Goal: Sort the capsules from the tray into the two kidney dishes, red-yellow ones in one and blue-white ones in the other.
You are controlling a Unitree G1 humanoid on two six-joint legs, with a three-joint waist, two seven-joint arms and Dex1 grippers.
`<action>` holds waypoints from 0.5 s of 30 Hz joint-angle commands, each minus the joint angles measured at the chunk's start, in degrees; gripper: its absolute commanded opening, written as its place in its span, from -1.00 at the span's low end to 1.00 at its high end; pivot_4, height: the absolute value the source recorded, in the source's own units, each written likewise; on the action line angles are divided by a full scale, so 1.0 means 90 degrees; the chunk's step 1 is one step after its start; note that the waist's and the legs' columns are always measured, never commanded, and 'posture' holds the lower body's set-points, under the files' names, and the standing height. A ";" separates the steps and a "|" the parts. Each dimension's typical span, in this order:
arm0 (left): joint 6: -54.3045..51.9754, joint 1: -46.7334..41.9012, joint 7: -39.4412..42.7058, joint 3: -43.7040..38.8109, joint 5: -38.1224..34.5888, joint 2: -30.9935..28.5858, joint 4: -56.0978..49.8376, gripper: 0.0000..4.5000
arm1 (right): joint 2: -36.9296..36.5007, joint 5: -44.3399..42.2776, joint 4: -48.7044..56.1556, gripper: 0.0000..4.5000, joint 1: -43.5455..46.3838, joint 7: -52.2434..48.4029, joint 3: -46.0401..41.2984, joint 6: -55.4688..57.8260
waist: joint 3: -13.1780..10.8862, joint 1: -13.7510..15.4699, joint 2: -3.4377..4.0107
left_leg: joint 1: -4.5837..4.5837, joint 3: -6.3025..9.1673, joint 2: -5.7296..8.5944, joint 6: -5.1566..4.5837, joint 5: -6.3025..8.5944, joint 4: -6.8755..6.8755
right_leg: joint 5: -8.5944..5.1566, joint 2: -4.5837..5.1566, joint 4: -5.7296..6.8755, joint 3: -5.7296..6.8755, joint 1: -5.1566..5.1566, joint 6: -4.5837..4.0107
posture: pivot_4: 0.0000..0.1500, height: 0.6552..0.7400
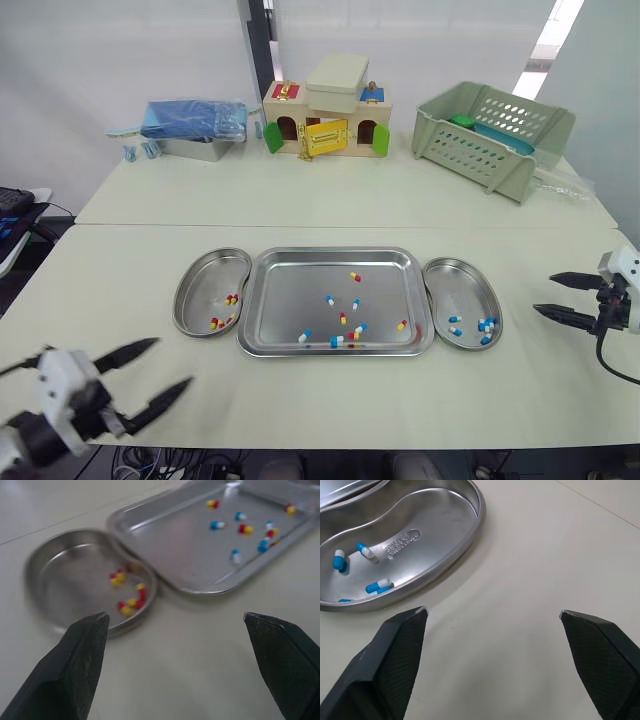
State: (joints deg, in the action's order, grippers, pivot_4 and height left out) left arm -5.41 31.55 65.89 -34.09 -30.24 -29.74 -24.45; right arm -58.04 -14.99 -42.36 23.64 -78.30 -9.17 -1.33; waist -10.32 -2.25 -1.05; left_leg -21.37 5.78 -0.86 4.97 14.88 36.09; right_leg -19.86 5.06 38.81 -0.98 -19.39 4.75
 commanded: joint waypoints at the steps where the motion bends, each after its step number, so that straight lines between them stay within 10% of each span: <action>1: 0.0723 0.0396 0.0134 0.0399 -0.0114 0.0440 -0.0441 0.97 | -0.0111 0.0045 -0.0095 1.00 0.0230 -0.0151 -0.0053 -0.0182 | 0.0002 -0.0002 0.0005 | 0.0000 0.0000 0.0000 0.0000 0.0000 0.0000 | 0.0000 0.0000 0.0000 0.0000 0.0001 0.0000 | 1.00 1.00; 15: 0.2871 0.1183 -0.0536 0.1545 0.0060 0.2286 -0.0184 0.97 | -0.0233 0.0136 0.0039 1.00 0.0330 -0.0326 -0.0048 0.0073 | 0.0001 0.0026 0.0006 | -0.0001 -0.0006 0.0005 -0.0001 0.0001 0.0003 | 0.0002 0.0001 -0.0015 -0.0004 0.0006 0.0004 | 1.00 1.00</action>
State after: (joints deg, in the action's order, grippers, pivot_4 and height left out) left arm 17.84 41.58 61.41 -20.98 -30.03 -9.48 -26.09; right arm -58.36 -12.97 -43.69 26.15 -80.70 -8.13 -0.72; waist -10.31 -2.02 -1.00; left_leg -21.38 5.72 -0.81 4.96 14.89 36.12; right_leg -19.84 5.08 38.66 -1.03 -19.33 4.79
